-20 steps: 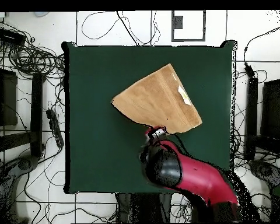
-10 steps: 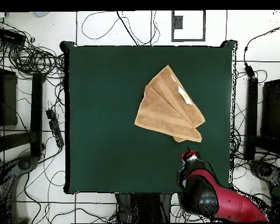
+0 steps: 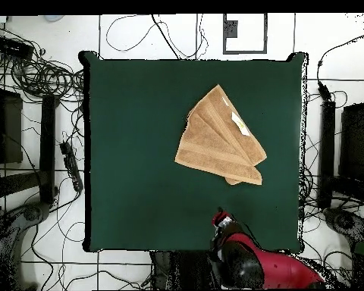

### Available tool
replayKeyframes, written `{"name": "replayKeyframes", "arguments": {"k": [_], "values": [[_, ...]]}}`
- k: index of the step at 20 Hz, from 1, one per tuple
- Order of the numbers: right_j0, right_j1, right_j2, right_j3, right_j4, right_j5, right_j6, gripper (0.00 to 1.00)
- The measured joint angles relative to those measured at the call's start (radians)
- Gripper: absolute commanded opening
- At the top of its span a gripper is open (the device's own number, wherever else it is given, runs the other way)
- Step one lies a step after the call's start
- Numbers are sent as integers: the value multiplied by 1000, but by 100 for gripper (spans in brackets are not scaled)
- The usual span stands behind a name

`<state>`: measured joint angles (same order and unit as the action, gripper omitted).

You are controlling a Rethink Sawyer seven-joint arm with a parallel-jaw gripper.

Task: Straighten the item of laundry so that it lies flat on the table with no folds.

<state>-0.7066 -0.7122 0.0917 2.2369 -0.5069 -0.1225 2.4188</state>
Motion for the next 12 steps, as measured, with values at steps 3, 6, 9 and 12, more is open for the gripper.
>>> {"name": "replayKeyframes", "arguments": {"k": [3, 6, 9, 12], "values": [[15, 2, 0, 11, 0, 0, 0, 100], [16, -8, 3, 16, 0, 0, 0, 100], [-10, -33, 24, 22, 0, 8, 0, 100], [-102, -104, 100, 43, 3, 54, 0, 100]]}}
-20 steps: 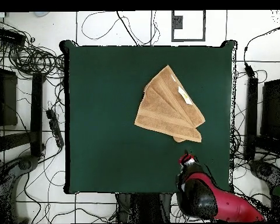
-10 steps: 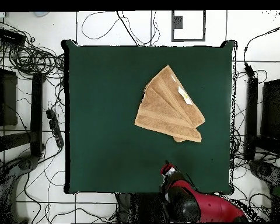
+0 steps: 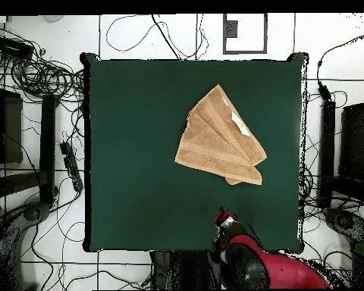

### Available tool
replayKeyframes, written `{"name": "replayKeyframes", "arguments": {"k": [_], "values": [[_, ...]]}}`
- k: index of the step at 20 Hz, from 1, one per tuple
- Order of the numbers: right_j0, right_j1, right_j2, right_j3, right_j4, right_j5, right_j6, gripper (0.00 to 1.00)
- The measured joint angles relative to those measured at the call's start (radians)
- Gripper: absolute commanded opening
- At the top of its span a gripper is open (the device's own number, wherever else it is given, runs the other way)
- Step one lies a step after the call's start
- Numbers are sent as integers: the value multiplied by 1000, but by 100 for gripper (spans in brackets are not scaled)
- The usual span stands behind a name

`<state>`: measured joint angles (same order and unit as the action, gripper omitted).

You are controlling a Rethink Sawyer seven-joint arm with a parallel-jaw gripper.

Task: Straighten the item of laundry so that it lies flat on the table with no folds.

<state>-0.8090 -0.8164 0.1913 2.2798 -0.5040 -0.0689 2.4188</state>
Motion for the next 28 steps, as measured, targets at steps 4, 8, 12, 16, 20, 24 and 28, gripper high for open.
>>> {"name": "replayKeyframes", "arguments": {"k": [4, 8, 12, 16, 20, 24, 28], "values": [[-198, -124, 142, 28, 19, 108, 0, 100], [-339, -178, 202, 12, -4, 185, 0, 100], [-382, -139, 203, -40, -84, 201, 0, 100], [-385, -57, 204, -108, -198, 201, 0, 100], [-374, 3, 206, -151, -255, 201, 0, 100], [-356, 59, 213, -188, -284, 201, 0, 100], [-356, 116, 255, -223, -289, 201, 0, 100]]}}
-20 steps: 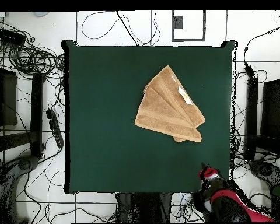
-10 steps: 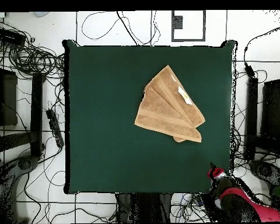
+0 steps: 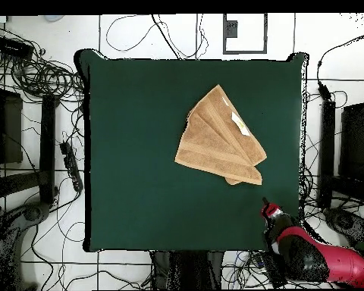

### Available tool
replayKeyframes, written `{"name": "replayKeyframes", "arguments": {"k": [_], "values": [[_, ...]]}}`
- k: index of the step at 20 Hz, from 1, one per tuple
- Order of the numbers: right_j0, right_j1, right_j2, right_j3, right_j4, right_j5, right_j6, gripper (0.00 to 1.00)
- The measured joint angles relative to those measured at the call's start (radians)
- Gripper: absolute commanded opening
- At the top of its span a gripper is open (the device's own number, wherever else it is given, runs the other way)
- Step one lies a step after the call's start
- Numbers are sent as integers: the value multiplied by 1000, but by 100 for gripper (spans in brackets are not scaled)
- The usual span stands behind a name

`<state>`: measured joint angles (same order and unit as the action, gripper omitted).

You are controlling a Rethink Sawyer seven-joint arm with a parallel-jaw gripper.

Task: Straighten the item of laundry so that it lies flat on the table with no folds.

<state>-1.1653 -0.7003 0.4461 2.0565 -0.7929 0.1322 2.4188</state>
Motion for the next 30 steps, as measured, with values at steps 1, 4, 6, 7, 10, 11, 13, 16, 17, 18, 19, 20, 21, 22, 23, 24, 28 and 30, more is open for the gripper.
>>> {"name": "replayKeyframes", "arguments": {"k": [1, 4, 6, 7, 10, 11, 13, 16, 17, 18, 19, 20, 21, 22, 23, 24, 28, 30], "values": [[-1, 11, 11, -8, 0, 0, 0, 100], [-7, 34, 47, -25, 0, 3, 0, 100], [-10, 43, 74, -38, -1, 14, 0, 100], [-9, 45, 81, -42, -1, 19, 0, 100], [-10, 49, 96, -54, -1, 32, 0, 100], [-9, 54, 104, -63, -1, 38, 0, 100], [-8, 66, 120, -83, -2, 51, 0, 100], [-7, 76, 132, -102, -2, 59, 0, 100], [-6, 80, 135, -111, -2, 63, 0, 100], [-4, 82, 137, -118, -2, 66, 0, 100], [-2, 83, 137, -125, -2, 69, 0, 100], [0, 84, 138, -130, -3, 71, 0, 100], [2, 84, 138, -137, -3, 75, 0, 100], [4, 83, 138, -144, -3, 78, 0, 100], [9, 84, 138, -157, -3, 83, 0, 100], [12, 84, 138, -163, -4, 83, 0, 100], [29, 85, 138, -181, -5, 83, 0, 100], [42, 85, 136, -188, -6, 83, 0, 100]]}}
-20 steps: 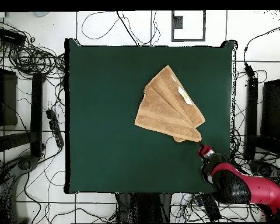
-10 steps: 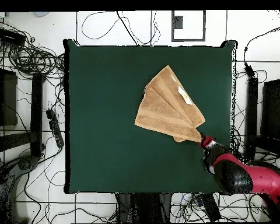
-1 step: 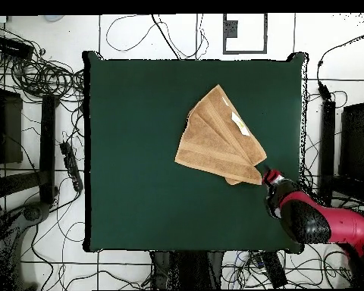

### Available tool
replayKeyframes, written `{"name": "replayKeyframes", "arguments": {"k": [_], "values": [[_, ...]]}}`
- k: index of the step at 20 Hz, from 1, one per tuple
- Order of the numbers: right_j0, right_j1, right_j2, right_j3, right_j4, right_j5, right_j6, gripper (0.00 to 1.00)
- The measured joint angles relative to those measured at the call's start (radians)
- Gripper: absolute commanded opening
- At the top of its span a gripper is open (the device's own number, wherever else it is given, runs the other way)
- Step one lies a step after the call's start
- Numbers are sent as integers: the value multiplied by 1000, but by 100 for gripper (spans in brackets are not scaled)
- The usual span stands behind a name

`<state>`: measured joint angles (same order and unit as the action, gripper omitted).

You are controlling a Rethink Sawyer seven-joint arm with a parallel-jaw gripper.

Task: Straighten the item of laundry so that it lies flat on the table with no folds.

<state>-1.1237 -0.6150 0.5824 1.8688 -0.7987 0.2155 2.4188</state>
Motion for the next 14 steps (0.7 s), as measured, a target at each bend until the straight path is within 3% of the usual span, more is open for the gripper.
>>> {"name": "replayKeyframes", "arguments": {"k": [14], "values": [[160, -6, -49, -8, 0, 0, 0, 100]]}}
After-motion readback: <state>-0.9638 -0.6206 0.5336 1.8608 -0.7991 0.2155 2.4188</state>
